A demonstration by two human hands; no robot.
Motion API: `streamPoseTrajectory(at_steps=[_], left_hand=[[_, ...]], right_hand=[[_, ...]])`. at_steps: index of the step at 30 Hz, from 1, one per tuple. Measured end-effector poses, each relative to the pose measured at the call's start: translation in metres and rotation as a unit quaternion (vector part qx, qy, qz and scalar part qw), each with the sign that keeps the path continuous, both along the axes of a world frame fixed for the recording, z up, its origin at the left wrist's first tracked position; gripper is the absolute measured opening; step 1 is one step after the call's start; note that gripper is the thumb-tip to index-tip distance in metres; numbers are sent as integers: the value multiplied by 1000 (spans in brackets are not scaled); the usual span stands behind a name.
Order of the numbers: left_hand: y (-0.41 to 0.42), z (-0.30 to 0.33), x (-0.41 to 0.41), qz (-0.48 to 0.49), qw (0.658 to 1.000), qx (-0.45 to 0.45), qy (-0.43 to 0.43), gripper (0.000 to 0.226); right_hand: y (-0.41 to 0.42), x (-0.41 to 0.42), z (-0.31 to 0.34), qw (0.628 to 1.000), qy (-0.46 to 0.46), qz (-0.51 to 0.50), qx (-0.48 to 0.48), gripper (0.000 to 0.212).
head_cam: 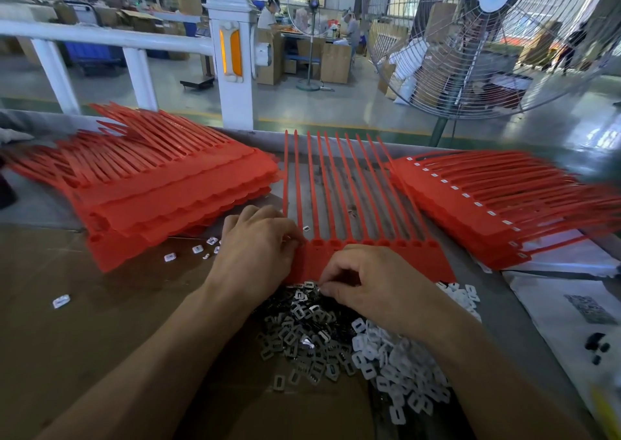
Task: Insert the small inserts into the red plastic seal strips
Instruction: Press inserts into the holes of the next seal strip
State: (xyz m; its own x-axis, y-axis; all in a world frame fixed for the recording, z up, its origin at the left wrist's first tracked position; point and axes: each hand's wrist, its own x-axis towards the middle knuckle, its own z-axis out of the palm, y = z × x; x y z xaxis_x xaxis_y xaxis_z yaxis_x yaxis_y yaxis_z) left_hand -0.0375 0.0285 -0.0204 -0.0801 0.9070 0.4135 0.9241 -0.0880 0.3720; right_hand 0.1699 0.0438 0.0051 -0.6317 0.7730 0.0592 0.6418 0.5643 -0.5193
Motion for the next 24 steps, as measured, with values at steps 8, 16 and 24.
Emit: streamPoseTrajectory(at_steps=[8, 16, 24], left_hand=[[0, 2, 6, -25, 997, 37, -63, 13], [0, 1, 8, -30, 996, 44, -72, 12], [-2, 2, 9, -39, 995, 46, -83, 11]], right_hand=[[0, 0, -5, 991, 120, -46, -28, 10], [8, 12, -2, 997, 42, -64, 5, 11], [2, 6, 2, 1000, -20, 2, 17, 15]])
